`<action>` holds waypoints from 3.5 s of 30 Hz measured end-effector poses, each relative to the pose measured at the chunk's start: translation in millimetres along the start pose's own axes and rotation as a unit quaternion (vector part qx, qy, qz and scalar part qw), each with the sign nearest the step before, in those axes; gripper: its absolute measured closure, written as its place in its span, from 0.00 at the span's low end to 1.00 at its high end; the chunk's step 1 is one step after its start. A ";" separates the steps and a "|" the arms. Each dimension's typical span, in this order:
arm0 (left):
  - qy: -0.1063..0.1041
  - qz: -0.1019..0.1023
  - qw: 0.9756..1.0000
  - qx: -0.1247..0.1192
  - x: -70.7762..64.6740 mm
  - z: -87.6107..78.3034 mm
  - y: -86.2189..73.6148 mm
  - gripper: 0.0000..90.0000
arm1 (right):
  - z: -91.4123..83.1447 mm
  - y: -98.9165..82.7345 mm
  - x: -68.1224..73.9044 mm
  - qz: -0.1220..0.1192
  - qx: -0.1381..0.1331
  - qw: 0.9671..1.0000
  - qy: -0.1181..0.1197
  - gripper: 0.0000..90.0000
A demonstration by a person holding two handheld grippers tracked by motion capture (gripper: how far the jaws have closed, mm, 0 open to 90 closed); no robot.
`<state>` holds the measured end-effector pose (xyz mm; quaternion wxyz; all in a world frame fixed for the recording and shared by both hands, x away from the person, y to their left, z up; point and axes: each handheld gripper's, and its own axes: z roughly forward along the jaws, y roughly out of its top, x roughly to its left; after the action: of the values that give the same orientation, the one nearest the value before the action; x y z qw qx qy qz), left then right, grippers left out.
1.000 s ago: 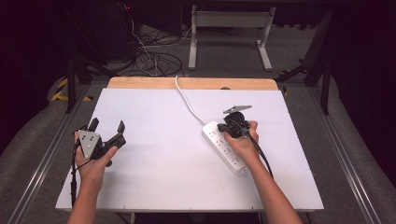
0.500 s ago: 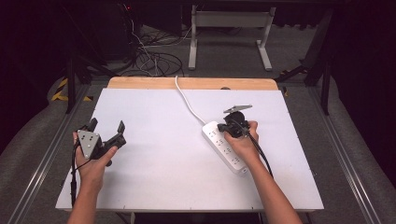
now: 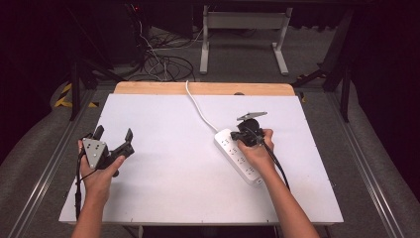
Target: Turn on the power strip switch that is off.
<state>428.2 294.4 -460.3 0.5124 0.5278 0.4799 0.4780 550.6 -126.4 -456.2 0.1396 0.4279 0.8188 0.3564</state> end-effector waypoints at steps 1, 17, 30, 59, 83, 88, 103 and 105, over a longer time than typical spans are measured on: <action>0.000 -0.001 1.000 0.000 -0.1 0.1 0.0 0.10 | 0.0 0.1 -0.1 0.000 0.000 1.000 0.000 1.00; -0.003 0.002 1.000 0.002 0.4 -0.9 0.1 0.11 | 0.5 -2.0 2.2 -0.002 -0.005 1.000 -0.005 1.00; -0.006 0.000 1.000 0.003 -1.0 0.2 -0.9 0.11 | 0.4 -2.3 5.0 -0.013 -0.006 1.000 -0.015 1.00; 0.000 0.000 1.000 0.001 1.3 0.4 -0.4 0.11 | -30.7 -0.9 -4.8 -0.013 -0.095 0.995 -0.005 1.00; 0.000 -0.004 1.000 -0.002 0.7 0.3 0.3 0.11 | -122.7 -41.9 -51.1 0.019 -0.308 0.949 -0.066 1.00; -0.001 -0.008 1.000 -0.003 1.1 0.4 0.7 0.11 | -139.0 -61.5 -59.9 0.036 -0.326 0.941 -0.085 1.00; -0.003 -0.010 1.000 -0.004 0.9 1.8 0.9 0.11 | -130.1 -77.9 -72.3 0.104 -0.351 0.919 -0.149 0.18; -0.003 -0.010 1.000 -0.004 0.8 1.7 1.0 0.11 | -127.2 -76.7 -71.2 0.098 -0.358 0.915 -0.161 0.12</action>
<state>430.0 295.0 -459.3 0.5210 0.5220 0.4817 0.4733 479.0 -271.5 -425.7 0.3776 0.4792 0.5568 0.5636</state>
